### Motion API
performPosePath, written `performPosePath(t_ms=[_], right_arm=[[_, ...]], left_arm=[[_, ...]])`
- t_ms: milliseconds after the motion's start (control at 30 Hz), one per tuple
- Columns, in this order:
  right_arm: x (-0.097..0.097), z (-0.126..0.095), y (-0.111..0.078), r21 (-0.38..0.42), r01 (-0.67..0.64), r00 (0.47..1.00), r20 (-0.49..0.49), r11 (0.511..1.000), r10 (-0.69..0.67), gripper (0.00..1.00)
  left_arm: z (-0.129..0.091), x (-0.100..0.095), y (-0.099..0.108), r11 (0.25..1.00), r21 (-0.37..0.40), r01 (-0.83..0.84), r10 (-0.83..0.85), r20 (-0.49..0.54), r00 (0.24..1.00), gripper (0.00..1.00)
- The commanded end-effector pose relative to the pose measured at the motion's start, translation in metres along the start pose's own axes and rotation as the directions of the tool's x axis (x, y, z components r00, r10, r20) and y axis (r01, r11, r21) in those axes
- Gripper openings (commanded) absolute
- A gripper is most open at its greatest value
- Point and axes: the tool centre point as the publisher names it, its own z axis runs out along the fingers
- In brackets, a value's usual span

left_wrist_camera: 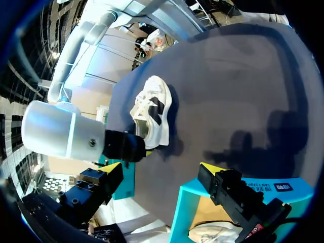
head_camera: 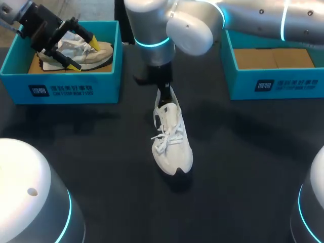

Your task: Take the shoe out of the shoebox, open the shoe tongue, remove and reinsert the insole, then place the shoe into the shoebox

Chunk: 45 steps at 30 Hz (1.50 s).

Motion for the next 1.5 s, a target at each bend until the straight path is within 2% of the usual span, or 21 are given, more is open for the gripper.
performPosePath(t_ms=[33,200,400,867,1500], right_arm=[[0.006,-0.04,-0.009,-0.024,0.018,1.0,0.001,1.0,-0.018,0.0],[0.007,-0.07,-0.011,-0.059,0.019,0.999,-0.025,0.998,-0.02,0.0],[0.015,-0.099,-0.012,-0.073,0.016,1.0,0.001,0.997,-0.016,0.0],[0.018,-0.145,-0.007,-0.059,0.031,0.998,0.055,0.998,-0.027,0.0],[0.018,-0.145,-0.007,-0.059,0.031,0.998,0.055,0.998,-0.027,0.0]], left_arm=[[0.0,0.0,0.0,1.0,-0.001,-0.001,0.001,-0.003,1.0,1.0],[0.0,0.0,0.0,1.0,-0.001,-0.001,0.001,-0.003,1.0,1.0],[0.0,0.0,0.0,1.0,-0.001,-0.001,0.001,-0.003,1.0,1.0],[0.0,0.0,0.0,1.0,-0.001,-0.001,0.001,-0.003,1.0,1.0],[0.0,0.0,0.0,1.0,-0.001,-0.001,0.001,-0.003,1.0,1.0]])
